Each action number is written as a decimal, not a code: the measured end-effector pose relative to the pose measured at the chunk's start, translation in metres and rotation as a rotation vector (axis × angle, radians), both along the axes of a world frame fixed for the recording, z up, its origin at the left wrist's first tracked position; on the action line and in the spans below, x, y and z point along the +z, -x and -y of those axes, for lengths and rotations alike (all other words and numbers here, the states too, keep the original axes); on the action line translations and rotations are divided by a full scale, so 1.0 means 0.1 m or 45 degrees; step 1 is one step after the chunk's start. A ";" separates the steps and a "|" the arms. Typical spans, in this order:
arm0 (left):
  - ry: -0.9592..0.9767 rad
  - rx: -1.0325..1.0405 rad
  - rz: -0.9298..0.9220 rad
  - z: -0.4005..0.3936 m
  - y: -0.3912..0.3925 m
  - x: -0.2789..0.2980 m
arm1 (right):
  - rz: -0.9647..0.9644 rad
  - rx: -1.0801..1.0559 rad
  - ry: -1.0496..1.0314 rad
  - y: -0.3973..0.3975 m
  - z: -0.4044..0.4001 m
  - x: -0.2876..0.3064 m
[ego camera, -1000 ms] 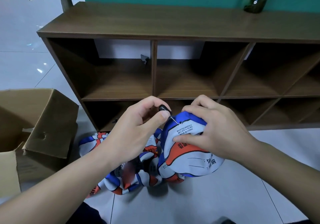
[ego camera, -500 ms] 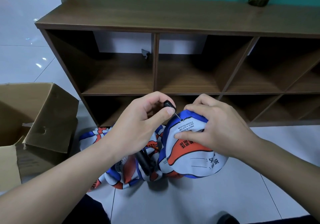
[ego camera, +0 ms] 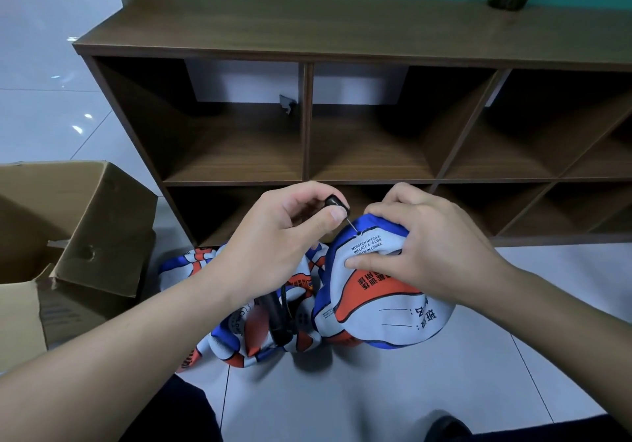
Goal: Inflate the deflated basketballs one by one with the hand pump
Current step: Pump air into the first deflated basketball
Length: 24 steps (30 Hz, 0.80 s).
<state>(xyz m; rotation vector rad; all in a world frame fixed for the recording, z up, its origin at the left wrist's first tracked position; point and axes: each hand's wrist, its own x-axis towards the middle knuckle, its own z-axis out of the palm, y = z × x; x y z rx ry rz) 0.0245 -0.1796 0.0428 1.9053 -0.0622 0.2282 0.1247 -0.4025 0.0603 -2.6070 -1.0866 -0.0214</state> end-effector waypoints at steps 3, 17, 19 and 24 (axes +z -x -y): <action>0.065 0.016 -0.055 0.03 -0.01 0.00 | -0.011 0.014 -0.038 0.01 0.03 0.03; 0.027 -0.074 -0.040 0.07 -0.01 0.10 | -0.015 0.098 -0.105 -0.02 0.13 0.06; -0.004 -0.088 -0.029 0.09 0.00 0.12 | -0.029 0.097 -0.112 -0.02 0.14 0.06; 0.002 -0.114 -0.051 0.09 0.03 0.19 | -0.059 0.100 -0.108 -0.01 0.15 0.08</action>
